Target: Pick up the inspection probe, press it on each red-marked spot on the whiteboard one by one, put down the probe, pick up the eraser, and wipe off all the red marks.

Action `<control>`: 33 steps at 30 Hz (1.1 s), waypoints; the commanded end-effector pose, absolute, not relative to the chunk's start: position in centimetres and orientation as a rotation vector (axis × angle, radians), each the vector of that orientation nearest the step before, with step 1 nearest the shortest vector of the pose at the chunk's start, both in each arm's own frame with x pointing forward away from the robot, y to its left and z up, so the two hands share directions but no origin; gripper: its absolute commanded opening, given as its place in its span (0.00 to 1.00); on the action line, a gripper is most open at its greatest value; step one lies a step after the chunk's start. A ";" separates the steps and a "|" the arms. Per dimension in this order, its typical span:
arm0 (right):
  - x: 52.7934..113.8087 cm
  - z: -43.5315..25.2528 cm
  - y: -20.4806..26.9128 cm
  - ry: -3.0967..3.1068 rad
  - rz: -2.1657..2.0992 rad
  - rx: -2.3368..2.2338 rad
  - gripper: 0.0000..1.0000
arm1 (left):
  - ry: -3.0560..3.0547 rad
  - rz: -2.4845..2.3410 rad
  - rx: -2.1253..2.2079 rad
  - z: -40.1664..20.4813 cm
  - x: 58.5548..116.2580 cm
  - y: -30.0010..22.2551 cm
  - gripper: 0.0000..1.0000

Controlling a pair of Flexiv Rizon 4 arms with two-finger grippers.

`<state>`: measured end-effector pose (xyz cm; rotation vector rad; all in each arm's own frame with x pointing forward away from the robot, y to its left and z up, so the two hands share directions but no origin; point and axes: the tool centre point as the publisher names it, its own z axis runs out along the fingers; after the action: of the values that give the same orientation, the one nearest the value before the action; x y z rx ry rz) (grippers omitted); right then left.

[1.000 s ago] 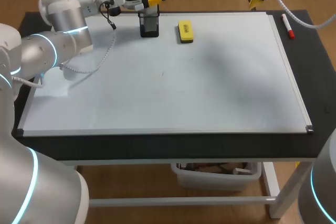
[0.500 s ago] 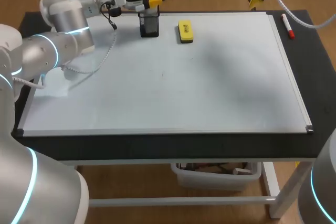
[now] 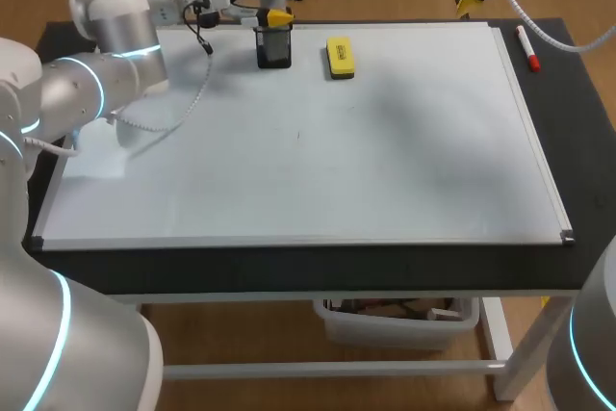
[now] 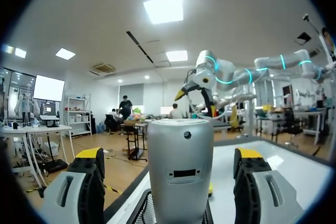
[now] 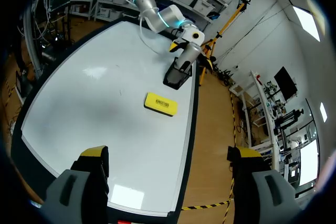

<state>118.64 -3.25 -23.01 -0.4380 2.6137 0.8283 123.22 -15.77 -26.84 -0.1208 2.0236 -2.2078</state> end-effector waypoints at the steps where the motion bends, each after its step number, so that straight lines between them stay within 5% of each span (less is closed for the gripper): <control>1: 118.6 -22.9 -3.3 2.618 0.824 -0.441 1.00 | 2.294 -2.340 0.427 -26.2 123.4 -15.0 1.00; 33: 118.6 -22.9 -3.3 2.618 0.824 -0.441 1.00 | 2.526 -1.684 0.180 -25.2 118.6 -11.3 1.00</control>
<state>118.64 -3.25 -23.01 -0.4379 2.6136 0.8284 120.30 -11.60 -26.17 0.2169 2.5032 -1.7908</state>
